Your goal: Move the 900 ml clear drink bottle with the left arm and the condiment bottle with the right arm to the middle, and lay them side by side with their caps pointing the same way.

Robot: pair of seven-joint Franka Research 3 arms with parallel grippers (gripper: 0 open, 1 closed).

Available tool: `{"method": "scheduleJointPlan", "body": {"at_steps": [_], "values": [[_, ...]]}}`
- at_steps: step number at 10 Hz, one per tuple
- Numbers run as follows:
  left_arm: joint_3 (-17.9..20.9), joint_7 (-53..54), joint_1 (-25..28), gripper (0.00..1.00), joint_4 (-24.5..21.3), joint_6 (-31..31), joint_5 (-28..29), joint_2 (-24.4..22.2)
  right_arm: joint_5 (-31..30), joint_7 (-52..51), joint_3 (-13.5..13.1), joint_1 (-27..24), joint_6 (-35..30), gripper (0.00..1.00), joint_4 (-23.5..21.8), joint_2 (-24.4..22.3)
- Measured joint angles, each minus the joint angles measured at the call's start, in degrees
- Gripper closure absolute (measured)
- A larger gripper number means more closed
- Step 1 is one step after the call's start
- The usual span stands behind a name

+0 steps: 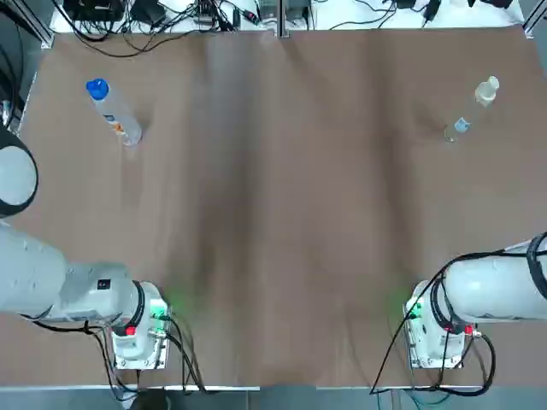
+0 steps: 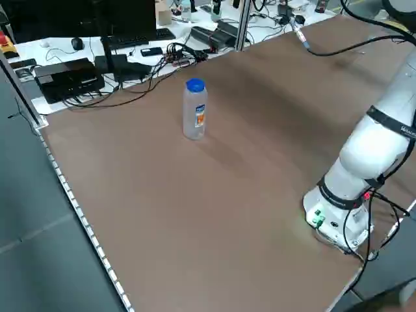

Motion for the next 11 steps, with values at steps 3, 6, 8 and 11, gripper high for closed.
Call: {"method": "scheduleJointPlan", "body": {"at_steps": [3, 6, 8, 11], "values": [[0.0, 0.0, 0.1, 0.0, 0.4, 0.0, 0.0, 0.0, 0.0, 0.0, 0.0, 0.0, 0.0, 0.03, 0.0, 0.0], [0.3, -0.1, 1.2, 0.0, 0.3, -1.2, 0.0, 0.6, 0.0, 0.0, 0.0, 0.0, 0.0, 0.03, 0.0, 0.0], [0.6, -0.1, 2.7, 0.0, 0.3, -1.6, 0.0, 1.5, 0.0, 0.0, 0.0, 0.0, 0.0, 0.03, 0.0, 0.0], [0.8, 0.1, 6.7, 0.0, -0.2, -1.7, 0.0, 4.5, 0.0, 0.0, 0.0, 0.0, -0.1, 0.03, 0.0, 0.0]]}}
